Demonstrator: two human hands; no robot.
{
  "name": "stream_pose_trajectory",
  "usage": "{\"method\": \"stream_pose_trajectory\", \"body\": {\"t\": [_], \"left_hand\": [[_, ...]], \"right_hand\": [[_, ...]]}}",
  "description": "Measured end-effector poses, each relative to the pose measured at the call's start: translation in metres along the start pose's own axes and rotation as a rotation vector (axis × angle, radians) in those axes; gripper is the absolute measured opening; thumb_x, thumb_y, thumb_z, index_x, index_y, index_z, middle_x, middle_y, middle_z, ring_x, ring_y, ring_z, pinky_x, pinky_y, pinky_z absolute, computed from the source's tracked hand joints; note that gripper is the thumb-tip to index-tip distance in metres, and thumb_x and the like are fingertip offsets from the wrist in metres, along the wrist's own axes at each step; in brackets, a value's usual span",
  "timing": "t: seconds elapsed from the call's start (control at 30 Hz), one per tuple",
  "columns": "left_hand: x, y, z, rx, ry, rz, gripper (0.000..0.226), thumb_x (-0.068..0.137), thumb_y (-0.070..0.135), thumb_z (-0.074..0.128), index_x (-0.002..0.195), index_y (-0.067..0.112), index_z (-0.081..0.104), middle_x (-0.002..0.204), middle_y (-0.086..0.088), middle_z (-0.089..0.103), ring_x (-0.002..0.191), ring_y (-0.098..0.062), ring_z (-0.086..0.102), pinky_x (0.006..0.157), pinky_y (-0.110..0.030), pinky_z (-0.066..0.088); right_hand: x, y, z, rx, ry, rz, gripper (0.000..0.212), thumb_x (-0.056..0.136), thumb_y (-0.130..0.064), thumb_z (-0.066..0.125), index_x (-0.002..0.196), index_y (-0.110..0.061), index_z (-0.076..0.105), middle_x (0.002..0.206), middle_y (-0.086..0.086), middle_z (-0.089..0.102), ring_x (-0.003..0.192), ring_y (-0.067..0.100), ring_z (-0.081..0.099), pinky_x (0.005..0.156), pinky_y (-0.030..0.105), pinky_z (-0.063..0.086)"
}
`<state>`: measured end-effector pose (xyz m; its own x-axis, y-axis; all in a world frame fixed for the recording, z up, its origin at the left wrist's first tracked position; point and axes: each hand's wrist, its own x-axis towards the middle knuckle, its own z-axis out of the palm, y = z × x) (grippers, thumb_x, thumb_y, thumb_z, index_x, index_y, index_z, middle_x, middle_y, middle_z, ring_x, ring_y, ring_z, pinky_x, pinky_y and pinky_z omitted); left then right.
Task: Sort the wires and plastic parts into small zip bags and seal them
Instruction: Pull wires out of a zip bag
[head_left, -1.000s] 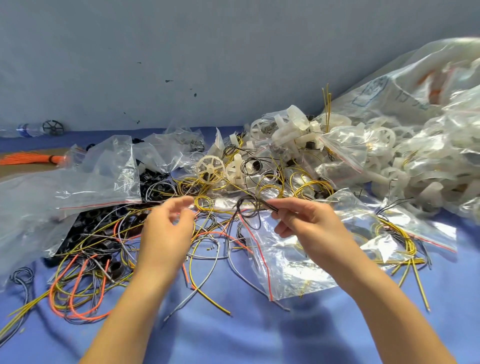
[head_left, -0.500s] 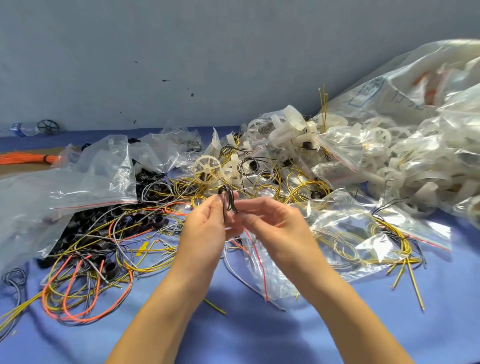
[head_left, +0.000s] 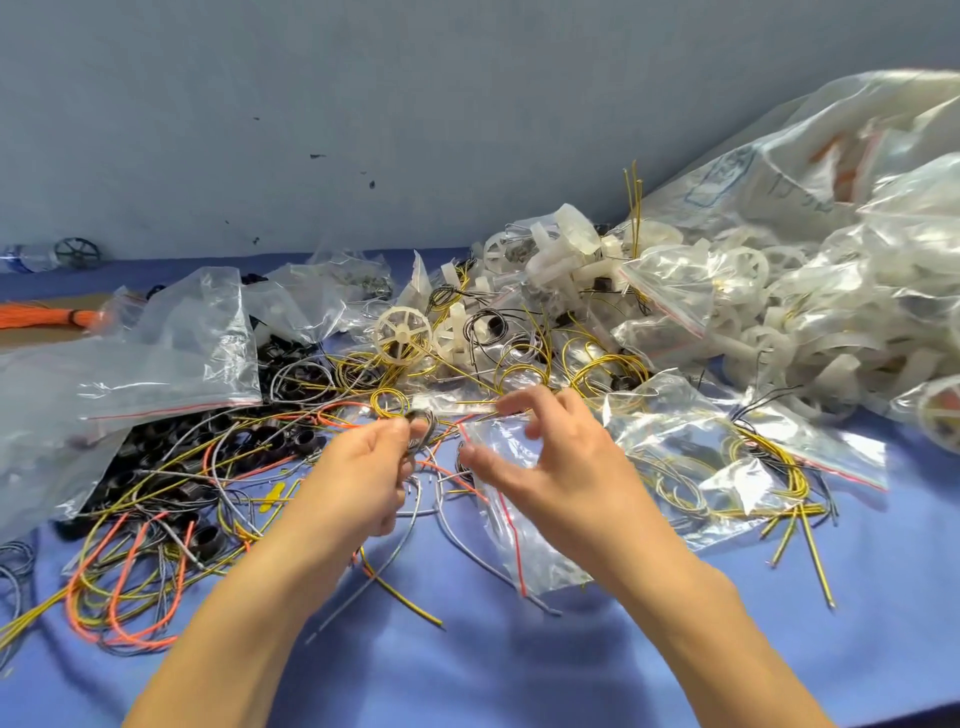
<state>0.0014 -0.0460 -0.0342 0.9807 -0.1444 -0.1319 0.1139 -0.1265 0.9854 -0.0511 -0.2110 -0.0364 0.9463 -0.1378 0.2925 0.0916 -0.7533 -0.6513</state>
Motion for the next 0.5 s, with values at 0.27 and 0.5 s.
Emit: {"method": "stream_pose_trajectory", "body": {"t": [0.27, 0.5], "left_hand": [[-0.010, -0.009, 0.008, 0.162, -0.290, -0.006, 0.018, 0.098, 0.008, 0.053, 0.092, 0.000, 0.068, 0.064, -0.001, 0.060, 0.043, -0.008, 0.045, 0.037, -0.020, 0.041], [0.001, 0.001, 0.039, -0.031, -0.402, 0.074, 0.033, 0.096, 0.003, 0.052, 0.068, 0.009, 0.070, 0.059, -0.004, 0.065, 0.050, -0.009, 0.060, 0.048, -0.015, 0.047]], "right_hand": [[-0.012, 0.004, 0.010, -0.153, 0.020, 0.059, 0.027, 0.096, -0.035, 0.050, 0.121, -0.029, 0.057, 0.109, -0.006, 0.061, 0.101, 0.020, 0.059, 0.081, 0.035, 0.046], [-0.018, -0.016, 0.013, -0.200, 0.289, -0.085, 0.023, 0.094, -0.038, 0.047, 0.103, -0.030, 0.067, 0.096, -0.009, 0.071, 0.084, 0.020, 0.068, 0.064, 0.036, 0.052]]}}
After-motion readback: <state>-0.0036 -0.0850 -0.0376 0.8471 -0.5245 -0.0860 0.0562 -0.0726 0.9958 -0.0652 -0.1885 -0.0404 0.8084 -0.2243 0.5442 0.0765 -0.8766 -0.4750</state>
